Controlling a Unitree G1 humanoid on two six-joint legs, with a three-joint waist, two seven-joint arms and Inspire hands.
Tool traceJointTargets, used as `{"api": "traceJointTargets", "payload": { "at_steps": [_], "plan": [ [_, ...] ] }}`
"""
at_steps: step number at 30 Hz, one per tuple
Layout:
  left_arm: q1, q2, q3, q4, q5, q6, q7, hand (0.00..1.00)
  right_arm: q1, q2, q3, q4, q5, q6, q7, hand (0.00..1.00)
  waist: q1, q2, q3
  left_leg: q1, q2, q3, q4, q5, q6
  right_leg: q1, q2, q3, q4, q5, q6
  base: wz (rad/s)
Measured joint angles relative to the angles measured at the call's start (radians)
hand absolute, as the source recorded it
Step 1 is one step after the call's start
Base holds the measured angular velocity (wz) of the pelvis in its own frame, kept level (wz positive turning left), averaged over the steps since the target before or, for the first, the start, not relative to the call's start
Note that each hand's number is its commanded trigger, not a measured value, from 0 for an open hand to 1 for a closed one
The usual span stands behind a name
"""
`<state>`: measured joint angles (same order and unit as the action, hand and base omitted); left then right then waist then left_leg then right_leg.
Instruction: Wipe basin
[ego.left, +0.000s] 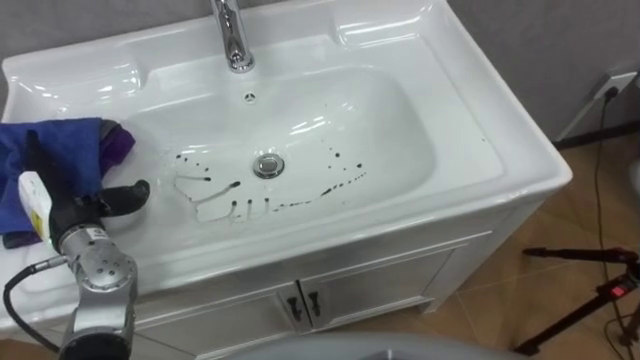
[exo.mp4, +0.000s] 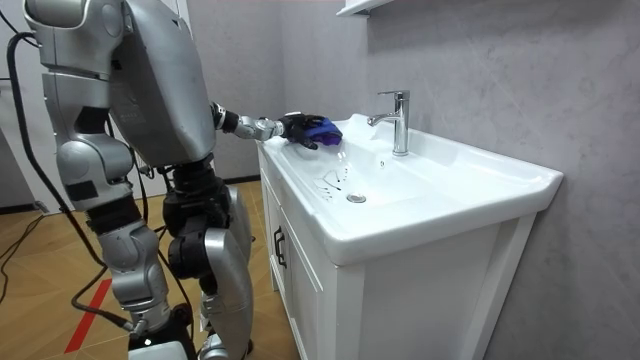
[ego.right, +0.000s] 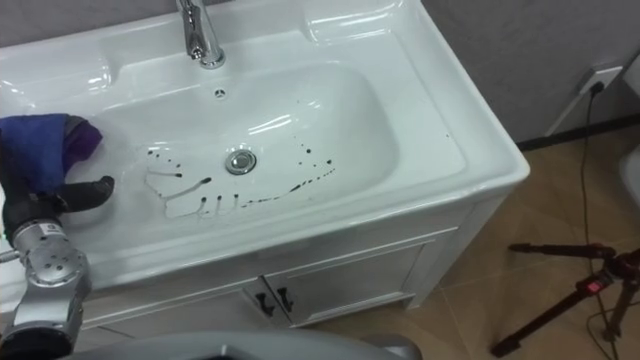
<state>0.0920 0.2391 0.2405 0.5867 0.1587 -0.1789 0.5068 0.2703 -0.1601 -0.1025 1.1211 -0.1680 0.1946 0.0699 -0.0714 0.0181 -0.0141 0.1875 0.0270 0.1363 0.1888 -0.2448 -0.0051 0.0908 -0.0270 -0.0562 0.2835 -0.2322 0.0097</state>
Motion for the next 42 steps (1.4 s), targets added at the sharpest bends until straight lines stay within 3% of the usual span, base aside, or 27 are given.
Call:
{"api": "traceJointTargets", "payload": {
  "at_steps": [5, 7, 11, 17, 25, 42],
  "plan": [
    [-0.025, 0.053, 0.018, 0.046, 0.009, 0.026, -0.009, 1.0, 0.0, 0.0, 0.0, 0.0, -0.007, 0.016, 0.01, 0.0, -0.002, 0.006, 0.0004, 0.0, -0.001, 0.0, -0.005, 0.0, 0.0, 0.0, -0.001, 0.0, 0.001, 0.0, 0.0, 0.0],
    [-0.031, 0.057, 0.028, 0.055, 0.01, 0.029, -0.009, 1.0, 0.0, 0.0, 0.0, 0.0, -0.016, 0.019, 0.012, 0.0, -0.004, 0.011, 0.0004, 0.0, -0.001, 0.0, -0.006, 0.0, 0.0, 0.0, -0.001, 0.0, 0.001, 0.0, 0.0, 0.0],
    [-0.031, 0.06, 0.032, 0.056, 0.009, 0.049, -0.009, 1.0, 0.0, -0.001, 0.0, 0.0, -0.034, 0.026, 0.017, 0.0, -0.005, 0.023, 0.0002, 0.0, -0.001, 0.0, -0.004, 0.0, 0.0, -0.001, -0.001, -0.001, 0.007, 0.0, 0.0, 0.0],
    [-0.043, 0.062, 0.032, 0.068, 0.009, 0.059, -0.02, 1.0, -0.011, -0.002, 0.0, 0.0, -0.033, 0.026, 0.014, 0.0, -0.005, 0.025, 0.0003, 0.0, -0.004, 0.0, 0.0, 0.0, 0.0, -0.001, -0.005, -0.001, 0.009, -0.003, 0.002, 0.0],
    [-0.076, 0.07, 0.032, 0.117, 0.01, 0.062, -0.03, 1.0, -0.019, -0.007, 0.0, 0.001, -0.034, 0.047, 0.016, 0.0, -0.004, 0.025, 0.0004, 0.005, -0.003, 0.0, -0.004, 0.0, 0.0, 0.001, -0.004, -0.001, 0.014, -0.007, 0.0, 0.0],
    [-0.081, 0.075, 0.031, 0.114, 0.01, 0.062, -0.059, 1.0, -0.034, -0.019, 0.003, 0.001, -0.034, 0.046, 0.015, 0.0, 0.0, 0.024, 0.0002, 0.012, -0.004, -0.009, -0.011, 0.0, 0.0, 0.01, -0.006, -0.01, 0.009, -0.011, 0.001, 0.01]
  ]
}}
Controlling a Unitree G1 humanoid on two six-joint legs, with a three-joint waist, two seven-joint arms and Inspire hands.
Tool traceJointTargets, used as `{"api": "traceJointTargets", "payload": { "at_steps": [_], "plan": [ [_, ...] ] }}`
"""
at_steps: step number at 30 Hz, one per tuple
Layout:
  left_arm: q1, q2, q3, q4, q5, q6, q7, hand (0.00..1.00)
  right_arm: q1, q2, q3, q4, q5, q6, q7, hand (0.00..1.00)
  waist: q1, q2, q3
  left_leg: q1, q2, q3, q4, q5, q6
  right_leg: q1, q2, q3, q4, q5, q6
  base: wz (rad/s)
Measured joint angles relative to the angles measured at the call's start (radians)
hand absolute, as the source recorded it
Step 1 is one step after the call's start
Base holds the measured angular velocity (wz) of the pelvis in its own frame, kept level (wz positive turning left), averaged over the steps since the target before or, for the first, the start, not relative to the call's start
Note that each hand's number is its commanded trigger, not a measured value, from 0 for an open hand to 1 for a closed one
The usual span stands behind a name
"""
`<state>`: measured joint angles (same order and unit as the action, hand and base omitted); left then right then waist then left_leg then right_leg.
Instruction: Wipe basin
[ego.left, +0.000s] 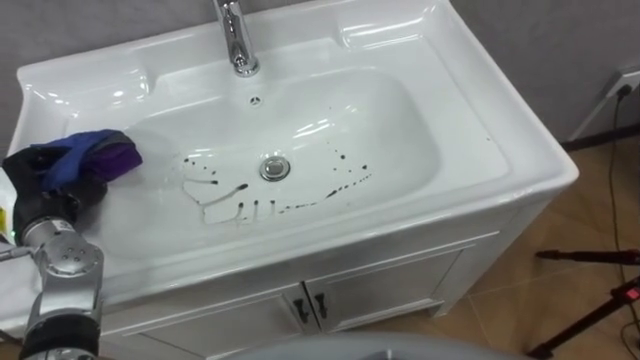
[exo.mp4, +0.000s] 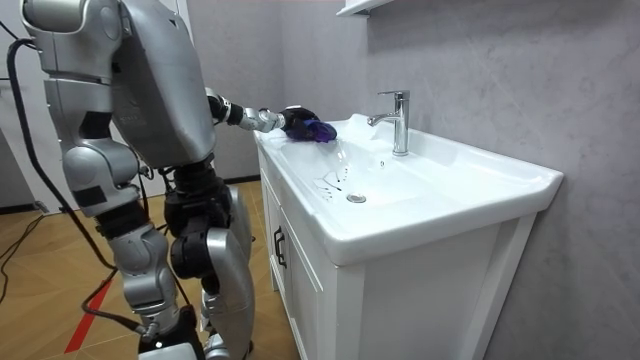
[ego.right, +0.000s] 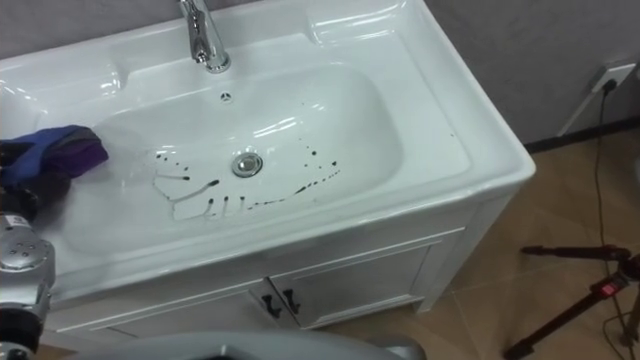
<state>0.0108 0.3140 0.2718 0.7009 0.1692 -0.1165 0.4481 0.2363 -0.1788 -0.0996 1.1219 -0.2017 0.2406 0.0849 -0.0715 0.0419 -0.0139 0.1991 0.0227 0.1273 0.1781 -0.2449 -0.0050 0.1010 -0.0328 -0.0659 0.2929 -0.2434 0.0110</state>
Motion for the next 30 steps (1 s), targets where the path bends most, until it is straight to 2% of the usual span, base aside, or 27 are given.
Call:
{"api": "traceJointTargets", "payload": {
  "at_steps": [4, 5, 10, 15, 21, 25, 30],
  "plan": [
    [0.0, -0.012, -0.001, -0.034, -0.002, 0.013, 0.0, 1.0, -0.008, -0.001, 0.018, 0.001, 0.0, 0.0, -0.017, 0.0, -0.002, 0.0, 0.0, -0.001, -0.001, -0.01, -0.002, 0.0, 0.0, 0.004, -0.003, -0.013, -0.003, 0.0, 0.0, 0.08],
    [0.005, -0.016, -0.002, -0.063, -0.002, 0.033, -0.004, 1.0, -0.011, -0.001, 0.024, 0.0, 0.0, -0.001, -0.017, 0.0, -0.005, -0.001, 0.0001, -0.005, -0.002, -0.015, -0.002, 0.0, 0.0, 0.003, -0.004, -0.018, -0.003, 0.0, 0.001, 0.11],
    [0.013, -0.037, -0.011, -0.133, -0.002, 0.076, -0.007, 1.0, -0.017, -0.005, 0.039, 0.0, 0.0, -0.002, -0.007, 0.0, -0.005, -0.006, 0.0004, -0.012, -0.011, -0.022, 0.011, 0.001, 0.001, 0.001, -0.016, -0.027, 0.0, -0.01, 0.007, 0.1],
    [0.018, -0.037, -0.022, -0.158, 0.0, 0.087, -0.022, 1.0, -0.016, -0.008, 0.044, 0.001, 0.0, -0.01, 0.014, 0.0, -0.005, -0.01, 0.0028, -0.013, -0.016, -0.019, 0.014, 0.002, 0.003, 0.003, -0.021, -0.026, 0.0, -0.012, 0.011, 0.03],
    [0.031, -0.038, -0.046, -0.217, 0.032, 0.121, -0.042, 1.0, -0.015, -0.008, 0.044, 0.001, 0.0, -0.011, 0.027, 0.0, -0.006, -0.011, 0.0089, -0.023, -0.015, -0.018, 0.018, 0.001, 0.005, 0.001, -0.021, -0.029, -0.002, -0.013, 0.012, 0.03],
    [0.031, -0.055, -0.053, -0.251, 0.068, 0.136, -0.05, 1.0, -0.02, -0.009, 0.05, 0.0, -0.001, -0.011, 0.027, 0.0, -0.008, -0.011, 0.0089, -0.039, -0.013, -0.02, 0.021, 0.0, 0.005, -0.013, -0.021, -0.038, 0.002, -0.012, 0.011, 0.05],
    [0.027, -0.06, -0.122, -0.26, 0.121, 0.138, -0.097, 1.0, -0.024, -0.01, 0.078, 0.0, -0.001, -0.01, 0.027, 0.0, -0.009, -0.011, 0.0092, -0.042, -0.012, -0.016, 0.021, 0.0, 0.005, -0.015, -0.022, -0.041, 0.004, -0.014, 0.01, 0.01]
  ]
}}
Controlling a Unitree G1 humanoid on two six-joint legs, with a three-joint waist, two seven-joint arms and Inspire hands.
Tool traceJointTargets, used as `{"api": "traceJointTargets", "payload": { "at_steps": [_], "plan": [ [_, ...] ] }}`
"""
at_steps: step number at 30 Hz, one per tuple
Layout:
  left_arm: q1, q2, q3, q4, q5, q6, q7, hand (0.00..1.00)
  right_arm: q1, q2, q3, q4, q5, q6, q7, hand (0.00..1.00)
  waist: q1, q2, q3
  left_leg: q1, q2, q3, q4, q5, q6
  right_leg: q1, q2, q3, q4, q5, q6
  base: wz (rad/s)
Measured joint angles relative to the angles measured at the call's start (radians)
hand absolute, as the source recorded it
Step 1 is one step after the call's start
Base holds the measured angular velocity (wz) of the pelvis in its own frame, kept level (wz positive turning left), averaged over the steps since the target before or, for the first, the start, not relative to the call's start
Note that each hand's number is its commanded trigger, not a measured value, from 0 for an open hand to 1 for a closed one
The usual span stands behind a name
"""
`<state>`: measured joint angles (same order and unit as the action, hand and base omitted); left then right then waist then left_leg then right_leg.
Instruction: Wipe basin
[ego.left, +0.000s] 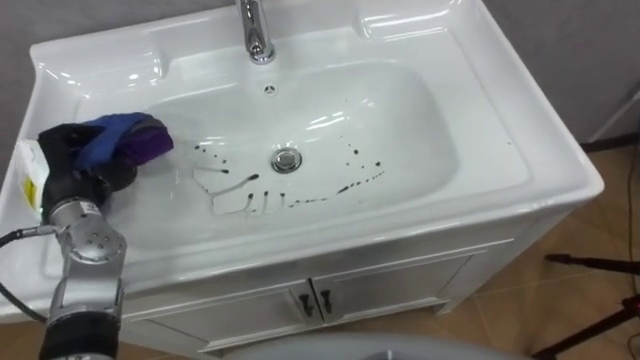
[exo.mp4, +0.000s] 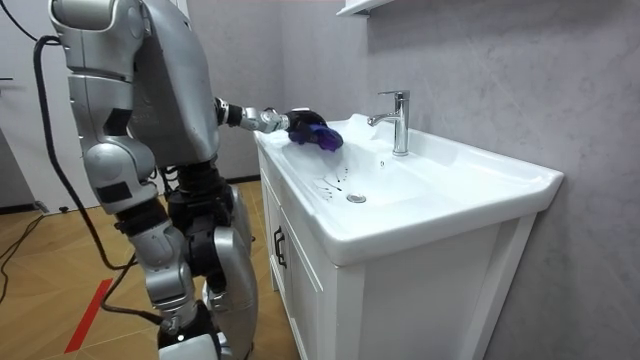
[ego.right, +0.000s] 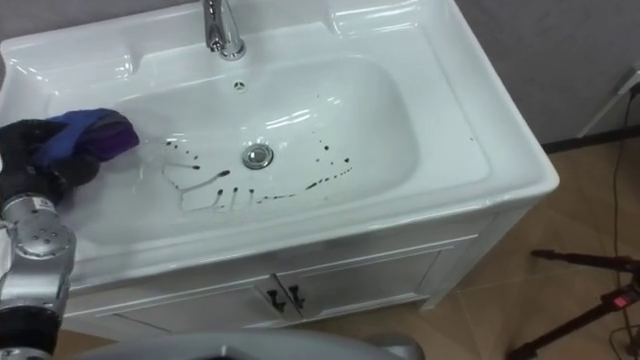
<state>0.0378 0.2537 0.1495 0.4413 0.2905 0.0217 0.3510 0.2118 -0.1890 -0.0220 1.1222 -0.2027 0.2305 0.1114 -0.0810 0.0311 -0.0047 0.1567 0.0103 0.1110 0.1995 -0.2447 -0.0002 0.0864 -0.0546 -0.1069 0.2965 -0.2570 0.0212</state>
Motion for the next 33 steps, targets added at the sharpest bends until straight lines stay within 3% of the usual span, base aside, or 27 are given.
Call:
{"api": "traceJointTargets", "payload": {
  "at_steps": [3, 7, 10, 21, 24, 26, 33],
  "plan": [
    [-0.004, -0.003, -0.075, -0.004, 0.034, 0.026, -0.077, 1.0, -0.009, 0.0, 0.001, -0.003, 0.0, -0.005, 0.0, 0.0, -0.004, -0.002, 0.001, -0.006, 0.001, 0.007, 0.001, 0.0, 0.0, -0.01, -0.001, 0.001, 0.013, -0.001, -0.001, -0.04],
    [-0.005, -0.049, -0.15, 0.011, 0.034, 0.091, -0.217, 1.0, -0.017, 0.002, 0.001, -0.015, -0.001, -0.039, 0.0, 0.0, -0.009, -0.017, 0.0116, -0.019, 0.008, 0.033, 0.009, -0.001, -0.002, -0.037, 0.004, 0.011, 0.018, -0.003, -0.005, -0.12],
    [-0.015, -0.048, -0.16, 0.009, 0.029, 0.084, -0.23, 1.0, -0.015, 0.0, 0.001, -0.029, -0.001, -0.05, -0.004, 0.0, -0.021, -0.025, 0.0148, -0.033, 0.013, 0.04, 0.024, -0.003, -0.006, -0.055, 0.007, 0.016, 0.032, -0.004, -0.009, -0.09],
    [-0.014, -0.05, -0.165, 0.019, 0.038, 0.081, -0.256, 1.0, -0.012, 0.001, 0.001, -0.031, 0.002, -0.066, -0.036, 0.0, -0.023, -0.021, 0.0134, -0.04, 0.018, 0.054, 0.047, -0.004, -0.006, -0.067, 0.009, 0.02, 0.052, -0.013, -0.019, -0.04],
    [-0.02, -0.052, -0.164, 0.053, 0.037, 0.076, -0.256, 1.0, -0.005, 0.0, 0.001, -0.031, 0.002, -0.064, -0.046, 0.0, -0.022, -0.016, 0.0094, -0.032, 0.023, 0.082, 0.042, -0.004, -0.007, -0.065, 0.012, 0.022, 0.049, -0.012, -0.02, -0.08],
    [-0.019, -0.055, -0.163, 0.074, 0.037, 0.077, -0.256, 1.0, 0.006, 0.001, 0.001, -0.034, 0.001, -0.064, -0.045, 0.0, -0.021, -0.004, 0.0016, -0.02, 0.03, 0.099, 0.038, -0.01, -0.016, -0.059, 0.016, 0.023, 0.05, -0.012, -0.021, -0.12],
    [-0.019, -0.056, -0.161, 0.093, 0.038, 0.08, -0.261, 1.0, 0.032, 0.0, 0.0, -0.035, -0.001, -0.057, -0.044, 0.0, -0.024, 0.0, 0.0024, -0.005, 0.034, 0.108, 0.038, -0.01, -0.016, -0.051, 0.018, 0.025, 0.054, -0.012, -0.023, -0.05]
  ]
}}
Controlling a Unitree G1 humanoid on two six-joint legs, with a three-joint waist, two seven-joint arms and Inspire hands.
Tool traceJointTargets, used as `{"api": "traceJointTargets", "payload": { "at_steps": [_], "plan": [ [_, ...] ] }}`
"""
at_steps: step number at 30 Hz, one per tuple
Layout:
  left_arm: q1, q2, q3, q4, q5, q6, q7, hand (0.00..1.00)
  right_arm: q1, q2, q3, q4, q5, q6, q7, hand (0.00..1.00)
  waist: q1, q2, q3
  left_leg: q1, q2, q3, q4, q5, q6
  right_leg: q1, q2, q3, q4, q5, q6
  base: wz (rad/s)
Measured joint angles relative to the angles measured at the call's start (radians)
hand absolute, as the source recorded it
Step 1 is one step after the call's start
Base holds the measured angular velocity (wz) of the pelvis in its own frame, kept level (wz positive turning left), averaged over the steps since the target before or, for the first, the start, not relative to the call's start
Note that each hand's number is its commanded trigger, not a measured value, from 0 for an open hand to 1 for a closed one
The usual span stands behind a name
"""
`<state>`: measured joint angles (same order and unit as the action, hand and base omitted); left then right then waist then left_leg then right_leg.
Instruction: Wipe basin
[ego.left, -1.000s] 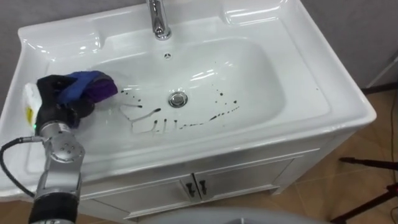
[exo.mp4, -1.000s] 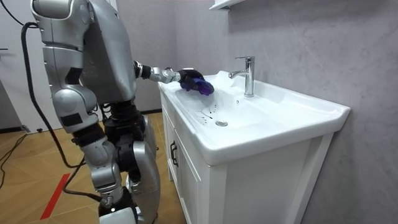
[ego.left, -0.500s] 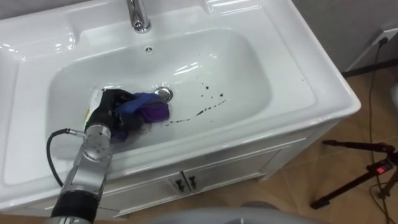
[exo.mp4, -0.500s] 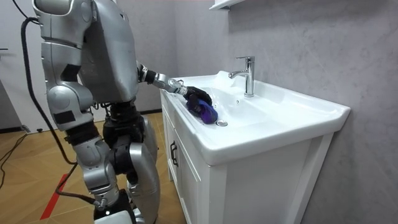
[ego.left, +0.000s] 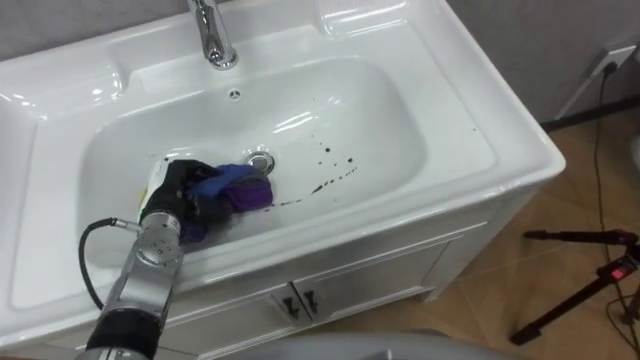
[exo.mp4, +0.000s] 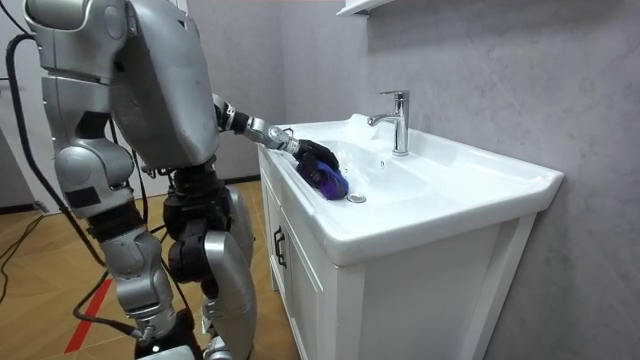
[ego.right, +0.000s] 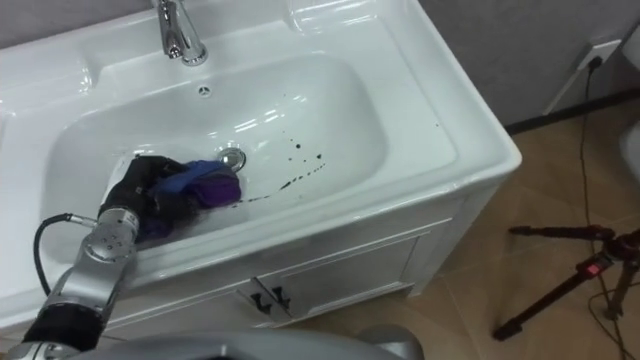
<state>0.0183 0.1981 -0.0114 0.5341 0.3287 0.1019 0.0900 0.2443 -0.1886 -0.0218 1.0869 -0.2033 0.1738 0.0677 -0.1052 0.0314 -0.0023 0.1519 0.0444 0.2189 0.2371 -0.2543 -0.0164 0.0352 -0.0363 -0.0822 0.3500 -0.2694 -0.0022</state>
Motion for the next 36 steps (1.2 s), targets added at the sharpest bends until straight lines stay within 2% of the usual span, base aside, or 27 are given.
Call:
{"api": "traceJointTargets", "payload": {
  "at_steps": [3, 10, 12, 15, 16, 20, 23, 28, 29, 31, 33, 34, 36],
  "plan": [
    [-0.005, 0.001, 0.001, 0.0, 0.008, 0.001, -0.017, 1.0, -0.002, 0.0, 0.0, 0.0, -0.001, 0.001, 0.001, 0.0, 0.0, -0.002, 0.0003, -0.001, 0.0, 0.001, 0.0, 0.0, 0.0, -0.001, -0.001, 0.0, 0.0, 0.0, 0.0, 0.0],
    [-0.053, 0.008, 0.006, -0.006, 0.118, 0.02, -0.103, 1.0, -0.015, 0.0, 0.0, -0.003, -0.01, -0.001, 0.023, 0.0, 0.0, -0.005, 0.0016, -0.025, -0.001, -0.002, 0.014, 0.0, 0.0, -0.017, -0.002, 0.0, 0.001, 0.001, 0.001, 0.02],
    [-0.064, 0.012, 0.006, -0.006, 0.116, 0.024, -0.122, 1.0, -0.017, 0.0, 0.0, -0.003, -0.01, -0.001, 0.022, 0.0, -0.003, -0.004, 0.0051, -0.041, 0.001, -0.002, 0.033, 0.0, 0.0, -0.021, -0.003, -0.005, -0.003, 0.002, 0.001, 0.05],
    [-0.079, 0.017, 0.008, -0.026, 0.109, 0.053, -0.162, 1.0, -0.017, -0.001, 0.0, -0.003, -0.012, 0.003, 0.024, 0.0, -0.008, 0.0, 0.0057, -0.056, 0.001, -0.002, 0.039, 0.0, 0.0, -0.031, -0.005, -0.012, -0.004, 0.002, 0.001, 0.06],
    [-0.088, 0.017, 0.005, -0.026, 0.108, 0.06, -0.175, 1.0, -0.016, -0.001, 0.0, 0.0, -0.012, 0.005, 0.024, 0.0, -0.008, 0.003, 0.0093, -0.058, 0.001, -0.002, 0.039, 0.0, 0.0, -0.034, -0.005, -0.012, -0.004, 0.003, 0.0, -0.03],
    [-0.101, 0.016, 0.003, -0.025, 0.103, 0.078, -0.223, 1.0, -0.02, 0.0, 0.0, 0.0, -0.016, 0.021, 0.034, 0.0, -0.014, 0.01, 0.0076, -0.054, 0.001, 0.0, 0.036, 0.0, 0.0, -0.032, -0.006, -0.01, -0.004, 0.004, 0.0, -0.04],
    [-0.11, 0.016, -0.005, -0.047, 0.105, 0.099, -0.278, 1.0, -0.023, -0.002, 0.0, 0.004, -0.038, 0.022, 0.043, 0.0, -0.038, 0.009, 0.0081, -0.052, 0.001, 0.001, 0.035, 0.0, 0.0, -0.034, -0.006, -0.009, -0.002, 0.003, -0.001, -0.02],
    [-0.123, 0.016, -0.03, -0.074, 0.124, 0.112, -0.355, 1.0, -0.024, -0.003, -0.001, 0.004, -0.044, 0.024, 0.05, 0.0, -0.07, 0.003, 0.0115, -0.048, 0.003, 0.009, 0.038, 0.0, 0.0, -0.033, -0.005, -0.003, 0.001, 0.002, -0.002, -0.06],
    [-0.136, 0.017, -0.036, -0.073, 0.137, 0.119, -0.366, 1.0, -0.024, -0.003, -0.003, 0.008, -0.046, 0.025, 0.051, 0.0, -0.083, 0.001, 0.0139, -0.045, 0.005, 0.025, 0.038, 0.0, 0.0, -0.033, -0.004, -0.001, 0.001, 0.002, -0.002, -0.03],
    [-0.165, 0.025, -0.06, -0.061, 0.137, 0.128, -0.378, 1.0, -0.028, -0.004, -0.001, 0.007, -0.046, 0.024, 0.053, 0.0, -0.088, 0.001, 0.0161, -0.04, 0.012, 0.048, 0.038, -0.001, -0.001, -0.033, 0.001, 0.01, 0.0, 0.004, -0.004, -0.17],
    [-0.195, 0.028, -0.088, -0.035, 0.135, 0.128, -0.386, 1.0, -0.031, -0.004, 0.0, 0.007, -0.046, 0.022, 0.055, 0.0, -0.095, 0.004, 0.0169, -0.037, 0.017, 0.055, 0.04, -0.003, -0.004, -0.031, 0.005, 0.014, -0.005, 0.008, -0.007, -0.16],
    [-0.218, 0.027, -0.106, -0.019, 0.133, 0.128, -0.388, 1.0, -0.031, -0.006, 0.0, 0.006, -0.045, 0.022, 0.055, 0.0, -0.109, 0.009, 0.0207, -0.039, 0.019, 0.058, 0.045, -0.005, -0.007, -0.031, 0.006, 0.013, -0.004, 0.009, -0.008, 0.0],
    [-0.249, 0.026, -0.133, -0.003, 0.131, 0.128, -0.397, 1.0, -0.032, -0.008, 0.0, 0.004, -0.044, 0.021, 0.055, 0.0, -0.113, 0.019, 0.0267, -0.039, 0.023, 0.078, 0.049, -0.007, -0.009, -0.038, 0.009, 0.023, 0.0, 0.009, -0.009, -0.15]
  ]
}}
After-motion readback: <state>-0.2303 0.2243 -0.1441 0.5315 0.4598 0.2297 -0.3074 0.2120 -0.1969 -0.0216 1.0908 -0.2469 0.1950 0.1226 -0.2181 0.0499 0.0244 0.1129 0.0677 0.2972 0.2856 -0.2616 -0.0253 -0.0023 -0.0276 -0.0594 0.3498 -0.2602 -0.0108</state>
